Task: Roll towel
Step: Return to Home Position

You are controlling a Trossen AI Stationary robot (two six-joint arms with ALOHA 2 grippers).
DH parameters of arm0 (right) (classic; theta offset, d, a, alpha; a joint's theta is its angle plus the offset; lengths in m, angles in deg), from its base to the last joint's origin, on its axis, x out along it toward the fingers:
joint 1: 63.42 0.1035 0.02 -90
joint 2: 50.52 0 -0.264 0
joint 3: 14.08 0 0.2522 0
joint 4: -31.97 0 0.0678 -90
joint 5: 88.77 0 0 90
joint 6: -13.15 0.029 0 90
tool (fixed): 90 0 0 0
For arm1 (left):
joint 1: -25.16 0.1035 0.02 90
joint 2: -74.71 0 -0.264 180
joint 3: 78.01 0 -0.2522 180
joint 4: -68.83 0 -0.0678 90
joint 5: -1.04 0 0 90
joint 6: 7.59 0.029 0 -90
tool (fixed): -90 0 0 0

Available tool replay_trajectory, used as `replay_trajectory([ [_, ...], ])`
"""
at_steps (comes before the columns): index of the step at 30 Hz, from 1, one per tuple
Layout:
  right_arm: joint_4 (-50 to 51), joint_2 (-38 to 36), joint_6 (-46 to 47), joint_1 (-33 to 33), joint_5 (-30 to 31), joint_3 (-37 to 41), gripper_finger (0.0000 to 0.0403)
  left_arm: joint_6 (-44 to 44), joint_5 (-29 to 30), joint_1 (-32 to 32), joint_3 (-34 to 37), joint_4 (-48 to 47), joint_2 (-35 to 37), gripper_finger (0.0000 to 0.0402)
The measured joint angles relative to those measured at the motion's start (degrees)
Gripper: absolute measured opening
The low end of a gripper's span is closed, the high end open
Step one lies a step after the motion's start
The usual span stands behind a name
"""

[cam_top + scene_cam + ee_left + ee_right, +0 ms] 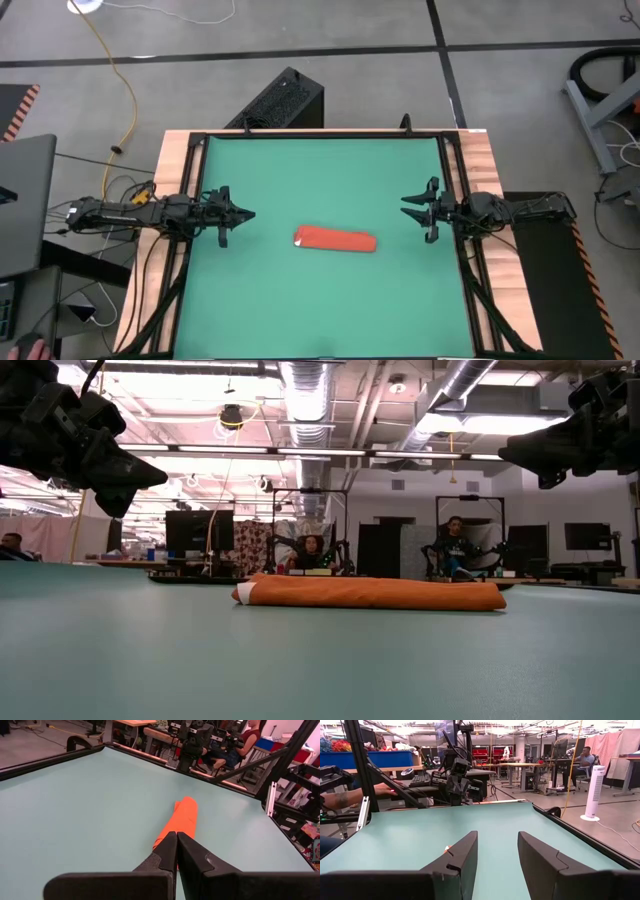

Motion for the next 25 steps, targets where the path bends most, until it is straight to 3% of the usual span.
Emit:
replay_trajectory([
  [25, 0.00, 0.00, 0.00, -0.02, 0.00, 0.00, 0.0162, 0.00, -0.01, 0.00, 0.00, 0.02, 0.01, 0.0000],
])
